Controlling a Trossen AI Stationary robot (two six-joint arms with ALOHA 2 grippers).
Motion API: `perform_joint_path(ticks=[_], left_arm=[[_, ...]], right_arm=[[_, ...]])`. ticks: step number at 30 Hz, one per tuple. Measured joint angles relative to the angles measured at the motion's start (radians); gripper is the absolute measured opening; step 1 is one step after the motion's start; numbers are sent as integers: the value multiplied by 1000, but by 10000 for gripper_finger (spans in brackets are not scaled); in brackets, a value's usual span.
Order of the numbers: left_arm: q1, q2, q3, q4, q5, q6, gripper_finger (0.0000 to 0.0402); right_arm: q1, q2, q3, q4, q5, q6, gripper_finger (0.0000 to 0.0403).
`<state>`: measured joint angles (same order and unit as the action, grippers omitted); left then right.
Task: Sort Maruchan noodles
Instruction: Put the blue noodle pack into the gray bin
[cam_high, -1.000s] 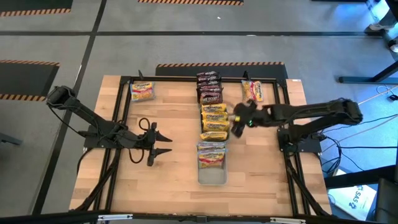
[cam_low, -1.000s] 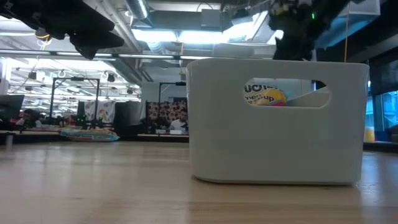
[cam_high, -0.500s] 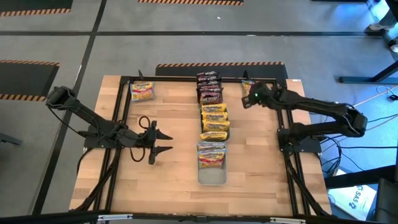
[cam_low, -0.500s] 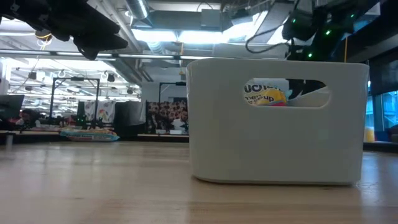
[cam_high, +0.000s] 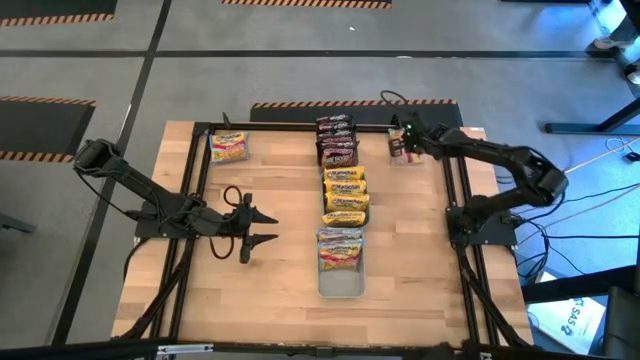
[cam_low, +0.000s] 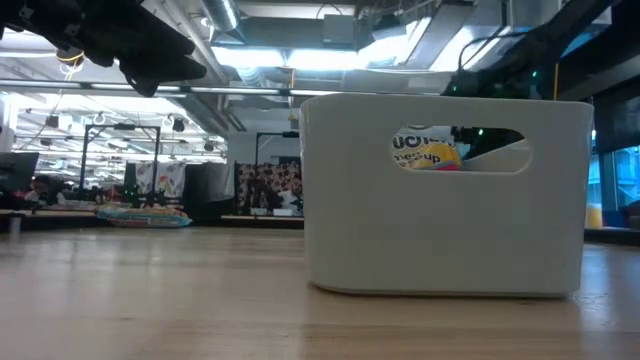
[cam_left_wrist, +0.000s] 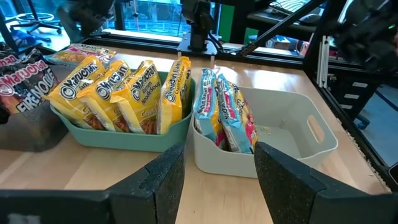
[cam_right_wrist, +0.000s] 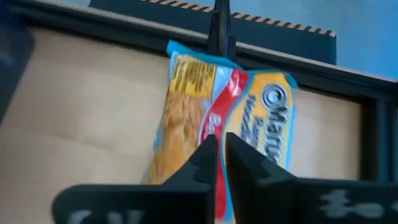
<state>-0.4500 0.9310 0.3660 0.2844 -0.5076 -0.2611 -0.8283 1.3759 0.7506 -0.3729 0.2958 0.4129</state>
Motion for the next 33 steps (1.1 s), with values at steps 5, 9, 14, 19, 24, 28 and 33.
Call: perform_joint_path(ticks=[5, 9, 14, 19, 24, 28, 33], left_arm=[[0, 0, 0, 0, -5, 0, 186], [0, 0, 0, 0, -9, -1, 186], [0, 0, 0, 0, -9, -1, 186], [0, 0, 0, 0, -8, -2, 186], [0, 0, 0, 0, -8, -2, 186], [0, 0, 0, 0, -8, -2, 186], [0, 0, 0, 0, -7, -2, 186]], right_arm=[[-50, 99, 0, 100, -54, 2, 27], [-50, 159, 0, 133, -50, 2, 14], [-50, 180, 1, 130, -46, -7, 2], [-2, 159, 3, 27, -32, -53, 1], [134, 134, 4, -110, -18, -53, 0], [288, 130, 5, -221, 1, 6, 0], [504, 131, 4, -320, 35, 106, 0]])
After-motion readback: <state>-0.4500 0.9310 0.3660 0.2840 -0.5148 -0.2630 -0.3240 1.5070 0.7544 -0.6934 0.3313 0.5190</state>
